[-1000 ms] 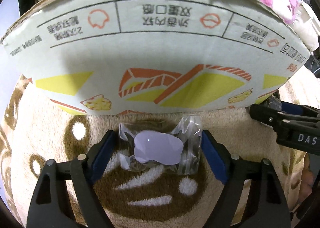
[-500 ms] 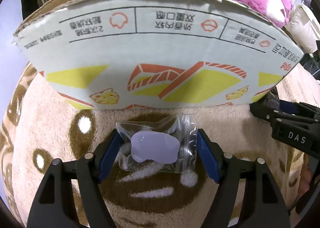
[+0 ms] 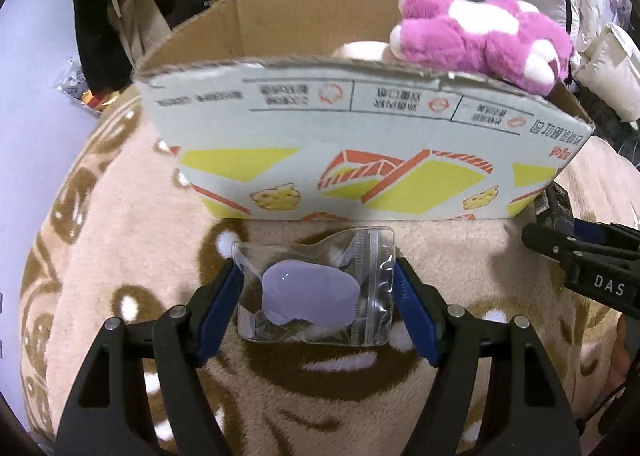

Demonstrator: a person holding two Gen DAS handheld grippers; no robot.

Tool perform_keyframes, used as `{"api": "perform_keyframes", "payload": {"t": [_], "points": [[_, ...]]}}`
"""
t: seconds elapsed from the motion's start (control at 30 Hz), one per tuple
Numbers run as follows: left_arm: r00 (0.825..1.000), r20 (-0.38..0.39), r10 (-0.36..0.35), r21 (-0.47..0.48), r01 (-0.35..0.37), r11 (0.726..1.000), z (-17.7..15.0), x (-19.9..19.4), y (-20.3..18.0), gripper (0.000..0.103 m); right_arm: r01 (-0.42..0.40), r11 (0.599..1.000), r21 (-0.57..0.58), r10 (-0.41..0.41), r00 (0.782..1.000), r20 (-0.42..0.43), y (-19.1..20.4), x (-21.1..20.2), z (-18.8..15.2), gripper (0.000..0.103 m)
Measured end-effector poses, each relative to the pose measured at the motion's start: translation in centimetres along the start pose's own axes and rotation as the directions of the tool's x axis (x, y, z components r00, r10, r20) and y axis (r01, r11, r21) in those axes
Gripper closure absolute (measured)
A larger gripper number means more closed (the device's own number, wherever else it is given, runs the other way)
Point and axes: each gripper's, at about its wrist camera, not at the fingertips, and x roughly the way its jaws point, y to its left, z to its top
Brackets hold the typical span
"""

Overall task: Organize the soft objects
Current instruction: 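Lift the clear bag with the left tool while the right tool carries the tissue pack over the box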

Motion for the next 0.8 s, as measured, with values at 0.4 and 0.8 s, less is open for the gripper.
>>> {"api": "perform_keyframes", "payload": {"t": [0.4, 0.8], "points": [[0.990, 0.131, 0.049, 0.023, -0.052, 0.998, 0.3, -5.3, -1.5, 0.029, -0.084, 0.996, 0.014, 0.082, 0.993, 0.086, 0.2, -4.6, -1.3, 0.042], [0.924, 0.374, 0.075, -0.001, -0.080, 0.997, 1.6, -13.0, -1.0, 0.029, -0.110, 0.990, -0.093, 0.136, 0.926, 0.352, 2.9, -11.8, -1.0, 0.043]]}}
